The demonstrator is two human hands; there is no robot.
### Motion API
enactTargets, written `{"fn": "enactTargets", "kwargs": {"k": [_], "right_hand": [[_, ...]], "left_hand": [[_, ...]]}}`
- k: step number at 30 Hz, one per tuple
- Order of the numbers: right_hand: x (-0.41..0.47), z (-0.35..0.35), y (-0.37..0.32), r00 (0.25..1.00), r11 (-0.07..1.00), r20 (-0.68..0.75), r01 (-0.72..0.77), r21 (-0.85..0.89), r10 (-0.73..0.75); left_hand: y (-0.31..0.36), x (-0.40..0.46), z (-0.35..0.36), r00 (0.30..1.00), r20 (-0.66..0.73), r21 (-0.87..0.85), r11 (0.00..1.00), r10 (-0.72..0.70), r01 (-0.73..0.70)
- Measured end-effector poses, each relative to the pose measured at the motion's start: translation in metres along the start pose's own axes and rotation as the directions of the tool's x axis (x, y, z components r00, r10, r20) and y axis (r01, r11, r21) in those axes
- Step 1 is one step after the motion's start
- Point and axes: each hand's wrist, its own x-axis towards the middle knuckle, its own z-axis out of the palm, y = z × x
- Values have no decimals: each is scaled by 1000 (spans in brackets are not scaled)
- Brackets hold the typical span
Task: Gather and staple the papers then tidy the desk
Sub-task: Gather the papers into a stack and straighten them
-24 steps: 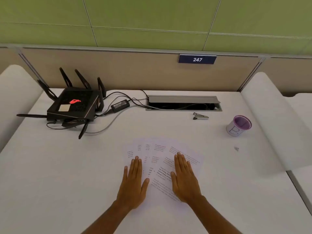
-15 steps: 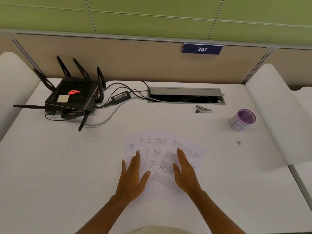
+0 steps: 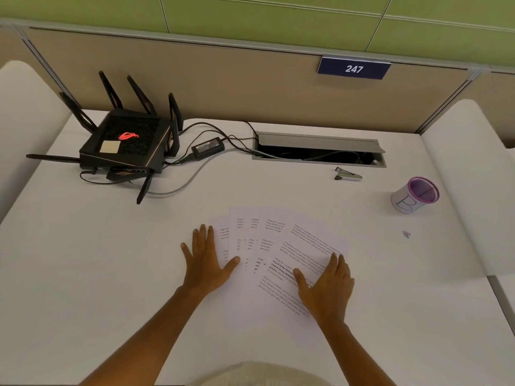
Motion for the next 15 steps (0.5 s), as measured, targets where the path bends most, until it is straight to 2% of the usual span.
{"fn": "enactTargets", "kwargs": {"k": [4,15], "right_hand": [[-4,11,0,994,1000,106,-20,-1,20],[3,21,-30,967,986,199,164,6,-162]], "left_hand": [[3,7,5,997,68,61,998,25,-30],[11,10,10,993,69,41,994,94,-97]]}}
